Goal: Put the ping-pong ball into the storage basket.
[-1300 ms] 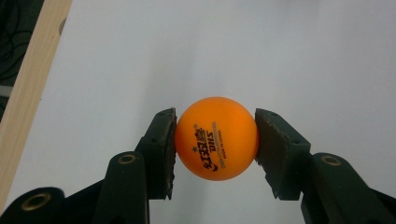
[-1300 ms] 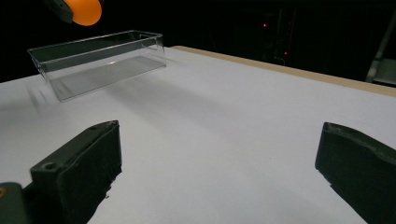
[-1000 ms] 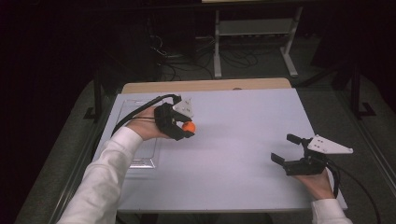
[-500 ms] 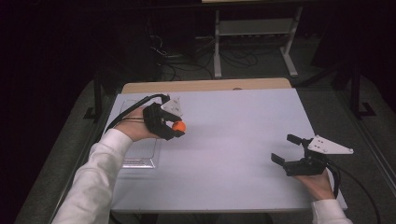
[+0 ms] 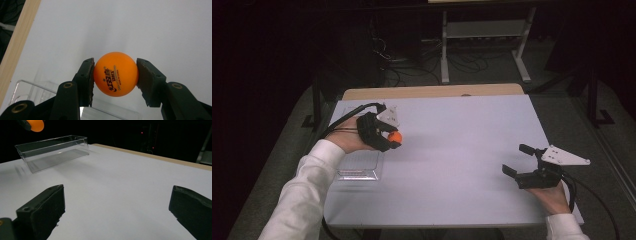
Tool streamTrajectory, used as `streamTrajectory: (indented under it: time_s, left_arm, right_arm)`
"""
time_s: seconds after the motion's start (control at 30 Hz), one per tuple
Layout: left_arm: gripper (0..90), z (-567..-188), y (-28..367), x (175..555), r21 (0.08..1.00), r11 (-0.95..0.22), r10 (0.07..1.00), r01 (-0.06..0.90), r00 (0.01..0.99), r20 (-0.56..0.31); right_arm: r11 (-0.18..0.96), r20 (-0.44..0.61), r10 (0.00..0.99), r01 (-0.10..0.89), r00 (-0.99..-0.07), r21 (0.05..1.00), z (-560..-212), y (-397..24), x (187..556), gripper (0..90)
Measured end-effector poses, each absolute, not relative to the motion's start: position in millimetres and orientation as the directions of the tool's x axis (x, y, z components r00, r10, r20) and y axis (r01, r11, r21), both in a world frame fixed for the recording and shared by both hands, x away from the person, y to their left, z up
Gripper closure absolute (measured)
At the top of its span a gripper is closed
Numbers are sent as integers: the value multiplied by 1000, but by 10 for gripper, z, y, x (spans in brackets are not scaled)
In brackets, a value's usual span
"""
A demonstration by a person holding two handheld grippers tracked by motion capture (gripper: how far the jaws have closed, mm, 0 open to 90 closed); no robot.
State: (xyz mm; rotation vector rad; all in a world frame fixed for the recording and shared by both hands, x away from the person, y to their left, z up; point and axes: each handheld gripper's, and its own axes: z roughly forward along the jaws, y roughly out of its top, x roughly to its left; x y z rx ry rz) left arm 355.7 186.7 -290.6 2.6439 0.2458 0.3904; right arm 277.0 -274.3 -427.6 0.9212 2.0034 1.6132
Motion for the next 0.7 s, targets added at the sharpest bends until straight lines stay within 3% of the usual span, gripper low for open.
streamTrajectory:
  time_s: [0.7]
  left_arm:
    - [508,-2895,2094,3575,407,-900,266,159,938,222]
  right_arm:
    - [119,88,708,242,-700,963,-4278,-2735,2773,0]
